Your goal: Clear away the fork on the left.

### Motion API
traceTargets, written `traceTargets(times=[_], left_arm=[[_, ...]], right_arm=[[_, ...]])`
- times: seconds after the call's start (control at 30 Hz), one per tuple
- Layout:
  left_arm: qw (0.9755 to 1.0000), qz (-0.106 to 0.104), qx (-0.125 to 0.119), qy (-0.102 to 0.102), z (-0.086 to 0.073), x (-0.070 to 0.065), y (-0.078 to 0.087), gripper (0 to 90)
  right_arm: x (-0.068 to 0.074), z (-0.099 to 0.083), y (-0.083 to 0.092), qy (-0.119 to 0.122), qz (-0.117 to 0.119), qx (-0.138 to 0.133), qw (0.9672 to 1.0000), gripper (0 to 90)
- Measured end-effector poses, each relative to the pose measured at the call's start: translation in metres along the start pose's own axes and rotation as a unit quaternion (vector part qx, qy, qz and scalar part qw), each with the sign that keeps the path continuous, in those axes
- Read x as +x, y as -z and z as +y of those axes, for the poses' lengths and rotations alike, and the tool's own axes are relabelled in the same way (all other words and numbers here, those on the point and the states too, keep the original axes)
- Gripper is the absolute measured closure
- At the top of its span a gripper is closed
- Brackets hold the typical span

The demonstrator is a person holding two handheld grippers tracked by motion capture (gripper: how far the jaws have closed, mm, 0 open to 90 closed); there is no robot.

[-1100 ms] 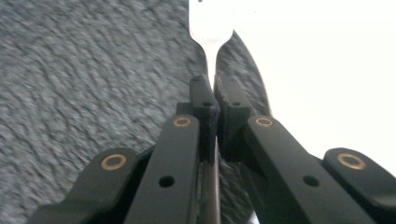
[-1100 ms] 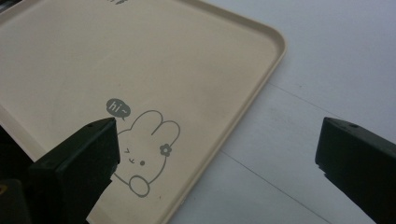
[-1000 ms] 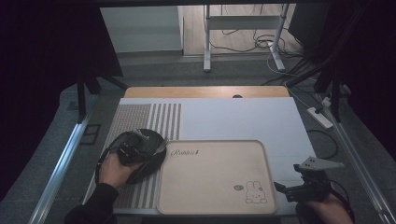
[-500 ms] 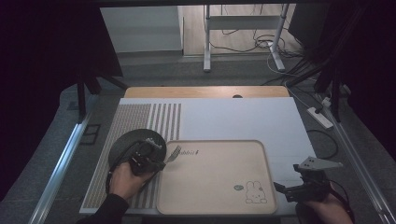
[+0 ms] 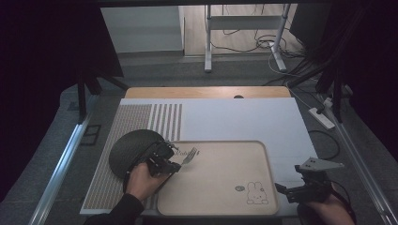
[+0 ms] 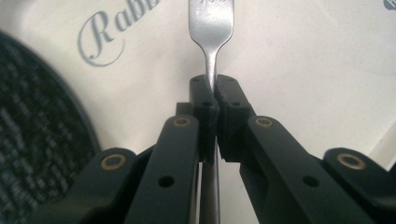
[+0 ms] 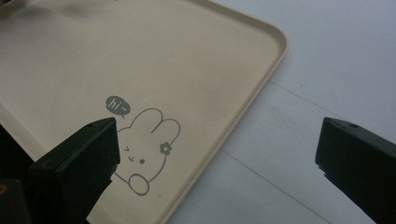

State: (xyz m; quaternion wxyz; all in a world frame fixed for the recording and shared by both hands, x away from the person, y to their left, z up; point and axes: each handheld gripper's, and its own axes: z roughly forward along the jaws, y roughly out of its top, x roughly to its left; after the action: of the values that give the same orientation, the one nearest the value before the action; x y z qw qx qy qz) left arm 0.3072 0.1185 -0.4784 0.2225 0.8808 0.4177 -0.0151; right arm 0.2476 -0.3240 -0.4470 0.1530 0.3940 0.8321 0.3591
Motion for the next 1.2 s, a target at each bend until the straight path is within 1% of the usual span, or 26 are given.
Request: traceTargets(times=[0.13, 0.23, 0.3, 0.37, 0.43, 0.47, 0.5, 0.57, 0.63, 0.67, 0.73, 0.77, 0.83, 0.87, 0.9, 0.93, 0.97, 1.03, 1.07, 1.13, 1.2], left_arm=[[0.9999, -0.006, 0.007, -0.007, 0.006, -0.007, -0.009, 86.2], [0.9999, -0.003, 0.011, -0.01, 0.01, -0.012, -0.015, 86.2], [0.9999, 0.0, 0.011, -0.008, 0.012, -0.014, -0.019, 86.2], [0.9998, 0.009, 0.016, -0.005, 0.013, -0.014, -0.025, 86.1], [0.9995, 0.018, 0.024, -0.008, 0.012, -0.013, -0.031, 86.0], [0.9992, 0.02, 0.03, -0.013, 0.011, -0.013, -0.035, 85.9], [0.9992, 0.021, 0.03, -0.015, 0.011, -0.013, -0.036, 85.0], [0.999, 0.022, 0.028, -0.026, 0.01, -0.014, -0.035, 83.8], [0.999, 0.029, 0.015, -0.032, 0.01, -0.016, -0.033, 72.9], [0.9989, 0.026, 0.009, -0.037, 0.011, -0.017, -0.031, 70.1], [0.9985, 0.016, -0.006, -0.053, 0.012, -0.021, -0.028, 68.6], [0.9981, 0.01, -0.008, -0.06, 0.012, -0.023, -0.028, 70.2], [0.997, 0.001, -0.006, -0.077, 0.013, -0.028, -0.03, 76.8], [0.9968, -0.004, 0.001, -0.08, 0.013, -0.029, -0.032, 83.5], [0.9965, -0.01, 0.007, -0.082, 0.013, -0.029, -0.034, 88.0], [0.9965, -0.008, 0.012, -0.082, 0.012, -0.028, -0.036, 88.8], [0.9969, 0.001, 0.02, -0.076, 0.012, -0.026, -0.038, 88.9], [0.9972, 0.011, 0.023, -0.071, 0.011, -0.022, -0.039, 89.0], [0.9976, 0.008, 0.023, -0.064, 0.011, -0.019, -0.038, 89.1], [0.9981, 0.021, 0.023, -0.053, 0.01, -0.013, -0.036, 89.1], [0.9987, 0.027, 0.024, -0.037, 0.008, -0.005, -0.034, 89.1]], right_arm=[[0.0, 0.0, 0.0, 0.001, 0.0, 0.0, 1.0, 0.4], [0.0, 0.0, 0.0, 0.001, 0.0, 0.001, 1.0, 0.4], [0.0, 0.0, 0.0, 0.001, 0.0, 0.001, 1.0, 0.4], [0.0, 0.0, 0.0, 0.001, 0.0, 0.001, 1.0, 0.4], [0.0, 0.0, 0.0, 0.001, 0.001, 0.001, 1.0, 0.4], [0.0, 0.0, 0.0, 0.001, 0.001, 0.001, 1.0, 0.4], [0.0, 0.0, 0.0, 0.001, 0.001, 0.001, 1.0, 0.4], [0.0, 0.0, 0.0, 0.001, 0.001, 0.001, 1.0, 0.4], [0.0, 0.0, 0.0, 0.001, 0.002, 0.001, 1.0, 0.4], [0.0, 0.0, 0.0, 0.001, 0.002, 0.001, 1.0, 0.4], [0.0, 0.0, 0.0, 0.003, 0.002, 0.001, 1.0, 0.4], [0.0, 0.0, 0.0, 0.003, 0.002, 0.001, 1.0, 0.4], [0.0, 0.0, -0.001, 0.003, 0.002, 0.001, 1.0, 0.4], [0.0, 0.0, -0.001, 0.003, 0.002, 0.001, 1.0, 0.4], [0.0, 0.0, 0.0, 0.003, 0.002, 0.001, 1.0, 0.4], [0.0, 0.0, 0.0, 0.003, 0.002, 0.001, 1.0, 0.4], [0.001, 0.0, 0.0, 0.003, 0.002, 0.001, 1.0, 0.4], [0.001, 0.0, 0.0, 0.003, 0.002, 0.001, 1.0, 0.4], [0.001, 0.0, 0.0, 0.003, 0.002, 0.001, 1.0, 0.4], [0.001, 0.0, 0.0, 0.003, 0.002, 0.001, 1.0, 0.4], [0.001, 0.0, 0.0, 0.003, 0.002, 0.001, 1.0, 0.4]])
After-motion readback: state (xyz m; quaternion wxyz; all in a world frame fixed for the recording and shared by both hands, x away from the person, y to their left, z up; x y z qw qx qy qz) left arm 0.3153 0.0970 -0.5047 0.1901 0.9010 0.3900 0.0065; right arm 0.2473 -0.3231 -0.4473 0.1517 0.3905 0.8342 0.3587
